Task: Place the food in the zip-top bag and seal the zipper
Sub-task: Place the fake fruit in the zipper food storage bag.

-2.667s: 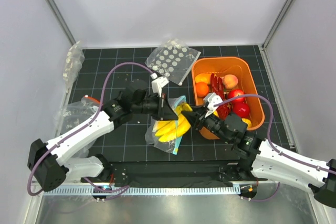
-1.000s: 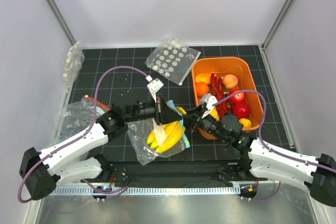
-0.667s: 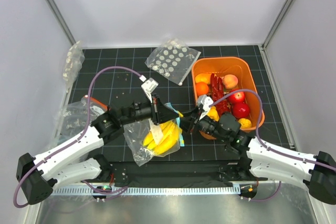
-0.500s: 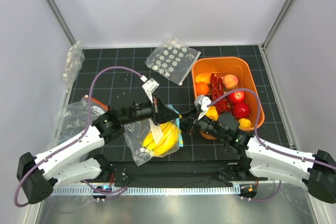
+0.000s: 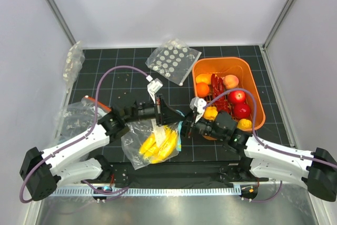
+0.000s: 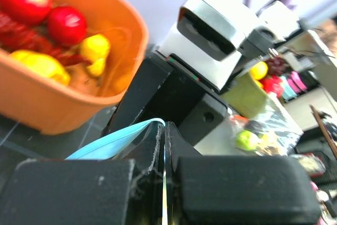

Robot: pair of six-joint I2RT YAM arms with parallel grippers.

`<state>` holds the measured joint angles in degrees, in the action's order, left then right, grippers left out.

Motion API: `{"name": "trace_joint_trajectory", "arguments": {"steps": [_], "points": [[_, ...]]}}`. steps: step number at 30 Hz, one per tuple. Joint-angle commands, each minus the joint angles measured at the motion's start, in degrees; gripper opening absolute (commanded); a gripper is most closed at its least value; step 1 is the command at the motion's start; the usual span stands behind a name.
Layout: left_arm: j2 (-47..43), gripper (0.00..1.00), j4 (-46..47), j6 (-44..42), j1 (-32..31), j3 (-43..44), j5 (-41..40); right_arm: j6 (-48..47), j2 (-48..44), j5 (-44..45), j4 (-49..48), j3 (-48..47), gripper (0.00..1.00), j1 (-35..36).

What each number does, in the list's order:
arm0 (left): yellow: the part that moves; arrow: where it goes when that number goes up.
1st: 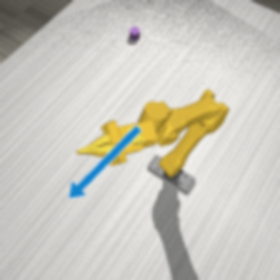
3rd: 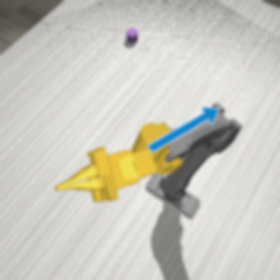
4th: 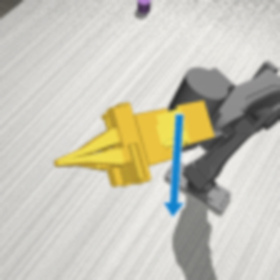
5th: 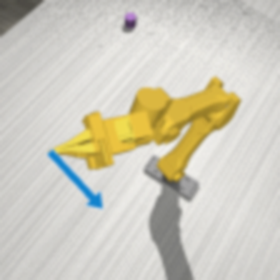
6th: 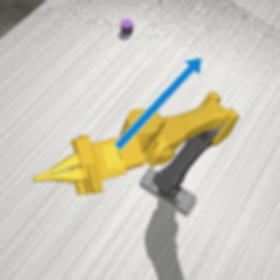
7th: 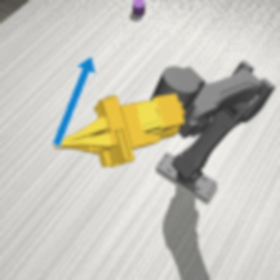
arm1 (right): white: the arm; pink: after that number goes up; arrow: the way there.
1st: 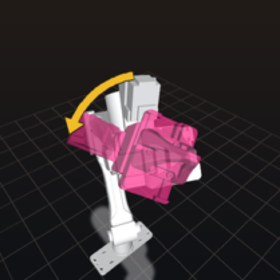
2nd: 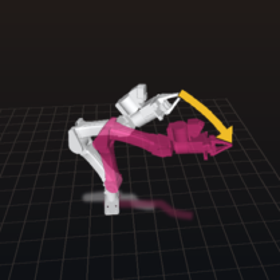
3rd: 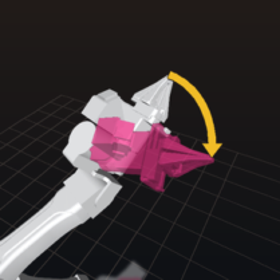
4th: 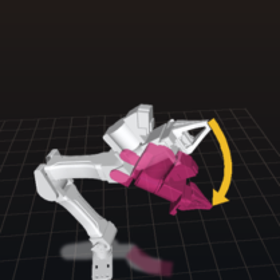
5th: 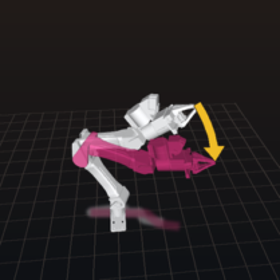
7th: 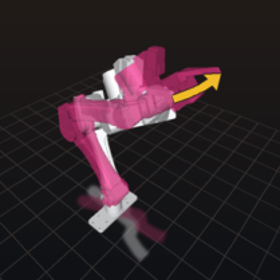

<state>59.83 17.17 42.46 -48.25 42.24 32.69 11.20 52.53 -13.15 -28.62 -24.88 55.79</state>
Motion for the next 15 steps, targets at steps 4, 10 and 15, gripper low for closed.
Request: {"name": "trace_joint_trajectory", "arguments": {"steps": [4, 10, 15], "points": [[-0.95, 0.0, 11.84, 4.21, -1.32, -1.37, 8.8, 0.66, -9.0, 11.19, -4.42, 1.5, 0.01, 0.37], [2.91, 0.0, 8.68, 3.16, -1.23, -0.06, 5.82, 4.08, -14.74, 19.2, -5.75, 4.41, 0.01, 0.37], [3.8, 0.0, 8.49, 1.93, -1.67, 0.21, 4.24, 6.37, -11.58, 18.42, -5.3, 2.83, 0.01, 0.37]]}}
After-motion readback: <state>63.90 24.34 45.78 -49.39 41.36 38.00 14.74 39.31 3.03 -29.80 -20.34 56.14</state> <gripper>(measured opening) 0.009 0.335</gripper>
